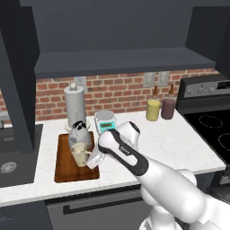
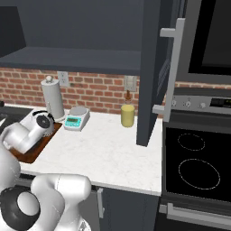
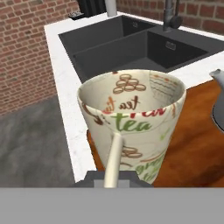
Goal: Pick the kettle from the counter and place it on the tray. Then pick the mug from the cabinet and place it on the tray. Then close the cabinet doors.
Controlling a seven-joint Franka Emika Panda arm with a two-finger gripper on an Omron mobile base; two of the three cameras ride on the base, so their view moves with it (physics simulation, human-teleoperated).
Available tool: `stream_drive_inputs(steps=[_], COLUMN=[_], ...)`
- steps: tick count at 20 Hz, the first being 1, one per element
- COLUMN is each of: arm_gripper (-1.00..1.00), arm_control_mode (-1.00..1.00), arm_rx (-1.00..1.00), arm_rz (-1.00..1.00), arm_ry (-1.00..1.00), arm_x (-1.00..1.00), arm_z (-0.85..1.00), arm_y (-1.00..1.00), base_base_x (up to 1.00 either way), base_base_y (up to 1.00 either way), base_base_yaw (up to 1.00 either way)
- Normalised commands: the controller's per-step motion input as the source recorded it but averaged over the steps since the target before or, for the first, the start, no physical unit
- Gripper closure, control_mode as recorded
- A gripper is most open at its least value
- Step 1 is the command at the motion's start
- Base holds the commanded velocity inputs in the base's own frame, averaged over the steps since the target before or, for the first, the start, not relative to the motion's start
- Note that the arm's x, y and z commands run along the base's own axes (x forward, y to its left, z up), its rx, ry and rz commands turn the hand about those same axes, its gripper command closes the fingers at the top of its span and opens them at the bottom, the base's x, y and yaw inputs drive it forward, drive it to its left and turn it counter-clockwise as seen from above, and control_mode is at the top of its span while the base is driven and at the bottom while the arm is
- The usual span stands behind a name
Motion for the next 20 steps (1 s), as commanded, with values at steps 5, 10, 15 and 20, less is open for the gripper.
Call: stream_drive_inputs(steps=[5, 10, 15, 20], arm_gripper=[1.0, 1.0, 1.0, 1.0], arm_control_mode=[-1.0, -1.0, -1.0, -1.0], arm_rx=[0.0, 0.0, 0.0, 0.0], arm_rz=[0.09, 0.08, 0.08, 0.05], arm_ry=[0.0, 0.0, 0.0, 0.0], arm_x=[0.28, 0.24, 0.11, 0.01], arm_z=[-0.25, -0.28, -0.25, -0.19], arm_y=[0.18, 0.16, 0.02, 0.0], base_base_x=[0.0, 0.0, 0.0, 0.0], base_base_y=[0.0, 0.0, 0.0, 0.0], base_base_yaw=[0.0, 0.0, 0.0, 0.0])
